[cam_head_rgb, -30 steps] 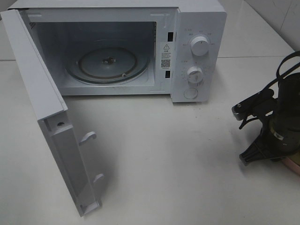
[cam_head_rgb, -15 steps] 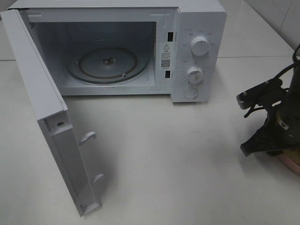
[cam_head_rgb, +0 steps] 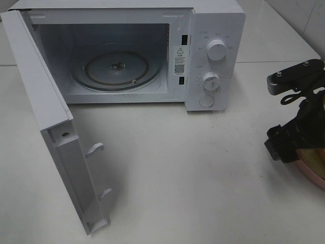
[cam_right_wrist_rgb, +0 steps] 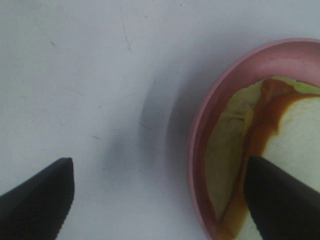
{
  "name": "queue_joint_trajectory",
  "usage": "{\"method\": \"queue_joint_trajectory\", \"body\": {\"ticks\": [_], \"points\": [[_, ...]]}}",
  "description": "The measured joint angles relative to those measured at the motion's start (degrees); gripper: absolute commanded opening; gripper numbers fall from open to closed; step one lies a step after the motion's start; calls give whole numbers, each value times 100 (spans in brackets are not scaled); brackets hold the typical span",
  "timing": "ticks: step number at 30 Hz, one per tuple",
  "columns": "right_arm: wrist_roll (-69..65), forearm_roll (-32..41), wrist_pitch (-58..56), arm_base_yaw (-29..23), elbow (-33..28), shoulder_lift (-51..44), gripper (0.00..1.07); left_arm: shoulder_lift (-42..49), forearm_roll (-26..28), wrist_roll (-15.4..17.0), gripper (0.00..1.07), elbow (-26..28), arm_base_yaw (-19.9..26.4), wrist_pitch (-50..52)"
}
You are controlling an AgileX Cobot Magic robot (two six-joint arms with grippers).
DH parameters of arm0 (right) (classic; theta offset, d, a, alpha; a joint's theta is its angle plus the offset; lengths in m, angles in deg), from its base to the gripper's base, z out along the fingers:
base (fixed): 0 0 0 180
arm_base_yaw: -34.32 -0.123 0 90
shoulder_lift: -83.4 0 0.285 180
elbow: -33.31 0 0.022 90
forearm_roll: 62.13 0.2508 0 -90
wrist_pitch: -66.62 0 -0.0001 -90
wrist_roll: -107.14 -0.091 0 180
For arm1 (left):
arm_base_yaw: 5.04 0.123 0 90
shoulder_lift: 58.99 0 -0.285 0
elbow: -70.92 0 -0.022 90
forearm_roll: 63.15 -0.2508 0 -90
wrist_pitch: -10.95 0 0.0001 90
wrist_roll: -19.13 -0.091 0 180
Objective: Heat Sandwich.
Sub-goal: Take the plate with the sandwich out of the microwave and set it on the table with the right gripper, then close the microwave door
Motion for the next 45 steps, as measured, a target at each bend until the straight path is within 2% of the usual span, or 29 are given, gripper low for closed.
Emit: {"method": "queue_joint_trajectory", "body": {"ticks": [1, 5, 10, 30, 37, 45], "points": [[183, 327, -115, 0, 0, -223, 88, 0, 0, 0, 98, 0, 0, 0], [527, 831, -430, 0, -6, -699, 87, 0, 0, 0, 98, 0, 0, 0], [710, 1163, -905, 0, -6, -1301, 85, 0, 0, 0, 98, 0, 0, 0], [934, 1295, -2819, 0, -6, -3592, 80, 0, 0, 0, 98, 0, 0, 0], [980, 1295, -3426, 11, -6, -4710, 77, 0, 0, 0, 98, 0, 0, 0], [1134, 1662, -3598, 584, -6, -5816, 76, 0, 0, 0, 98, 0, 0, 0]]}}
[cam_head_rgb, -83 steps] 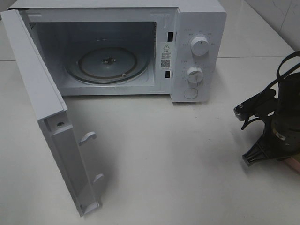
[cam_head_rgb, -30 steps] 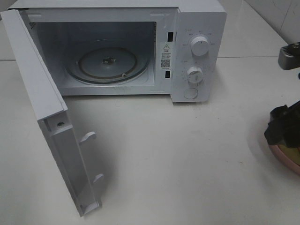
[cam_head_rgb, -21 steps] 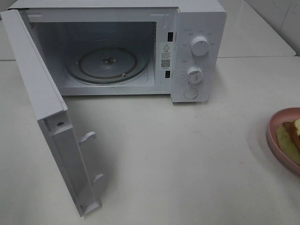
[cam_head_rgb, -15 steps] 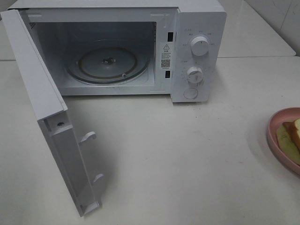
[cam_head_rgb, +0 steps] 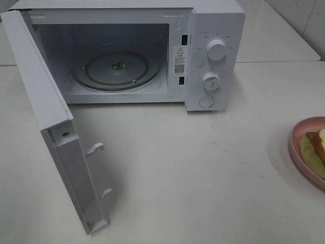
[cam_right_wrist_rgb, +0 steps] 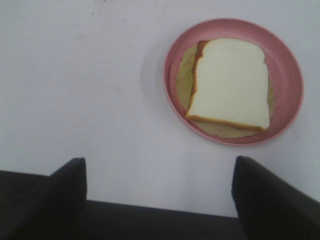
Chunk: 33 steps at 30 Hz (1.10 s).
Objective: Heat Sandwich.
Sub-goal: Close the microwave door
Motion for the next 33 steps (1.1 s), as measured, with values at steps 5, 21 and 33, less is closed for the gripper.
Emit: {"method": "queue_joint_trajectory", "body": {"ticks": [5, 21, 33], "points": [[115, 109, -6, 286, -143, -619, 76, 0, 0, 0, 98, 0, 0, 0], [447, 447, 539, 991, -831, -2269, 76, 0, 0, 0, 98, 0, 0, 0], [602, 699, 705, 1003, -911, -2269, 76, 0, 0, 0, 98, 0, 0, 0]]}}
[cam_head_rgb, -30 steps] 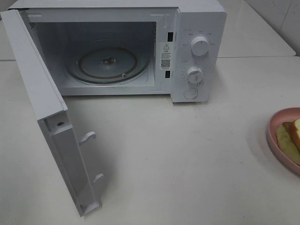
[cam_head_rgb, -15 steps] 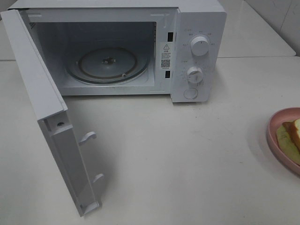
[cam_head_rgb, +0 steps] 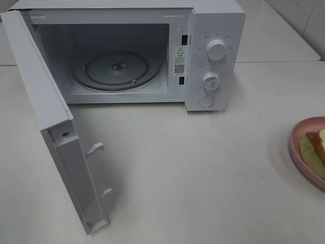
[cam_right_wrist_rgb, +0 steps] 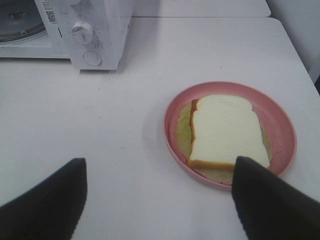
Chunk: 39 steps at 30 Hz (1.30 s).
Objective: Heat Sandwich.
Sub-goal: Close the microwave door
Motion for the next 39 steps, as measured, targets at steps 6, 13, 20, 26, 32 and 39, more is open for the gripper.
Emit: {"method": "queue_joint_trajectory", "body": {"ticks": [6, 13, 20, 26, 32, 39], "points": [[0, 0, 0, 0, 0, 0, 76, 0, 0, 0, 98, 0, 0, 0], [0, 0, 0, 0, 0, 0, 76, 0, 0, 0, 98, 0, 0, 0], [0, 0, 0, 0, 0, 0, 76, 0, 0, 0, 98, 0, 0, 0], [0, 0, 0, 0, 0, 0, 76, 0, 0, 0, 98, 0, 0, 0], [0, 0, 0, 0, 0, 0, 76, 0, 0, 0, 98, 0, 0, 0], [0, 0, 0, 0, 0, 0, 76, 0, 0, 0, 98, 0, 0, 0]]}}
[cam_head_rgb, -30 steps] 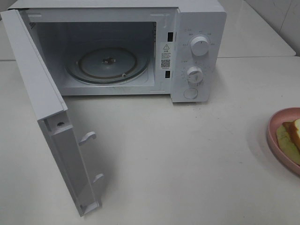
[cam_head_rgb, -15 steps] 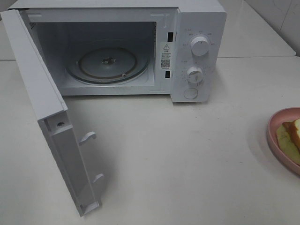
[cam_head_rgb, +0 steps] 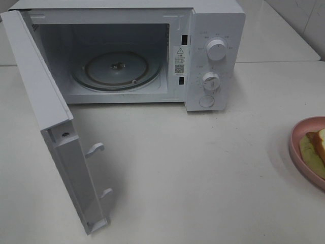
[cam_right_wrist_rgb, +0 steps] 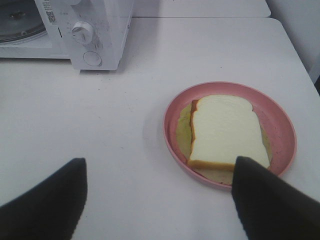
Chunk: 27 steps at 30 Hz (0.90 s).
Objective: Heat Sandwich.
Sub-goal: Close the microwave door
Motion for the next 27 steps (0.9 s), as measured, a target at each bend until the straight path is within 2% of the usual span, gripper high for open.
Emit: {"method": "queue_joint_trajectory", "body": {"ticks": [10, 14, 17, 18, 22, 23, 24, 27], "points": [[0, 0, 6, 0, 0, 0, 76, -6, 0, 0, 98, 0, 0, 0], [0, 0, 6, 0, 0, 0, 76, -235, 0, 0, 94, 69, 0, 86], [0, 0, 6, 0, 0, 0, 76, -539, 0, 0, 83, 155, 0, 304], [0, 0, 6, 0, 0, 0, 76, -539, 0, 0, 83, 155, 0, 304], [0, 0, 6, 0, 0, 0, 76, -1255, 0, 0, 58, 166, 0, 693], [0, 0, 6, 0, 0, 0, 76, -1255, 0, 0, 58, 166, 0, 693], [0, 0, 6, 0, 0, 0, 76, -1387, 0, 0, 44, 166, 0, 751], [0, 0, 6, 0, 0, 0, 76, -1851, -6, 0, 25, 126, 0, 1186]]}}
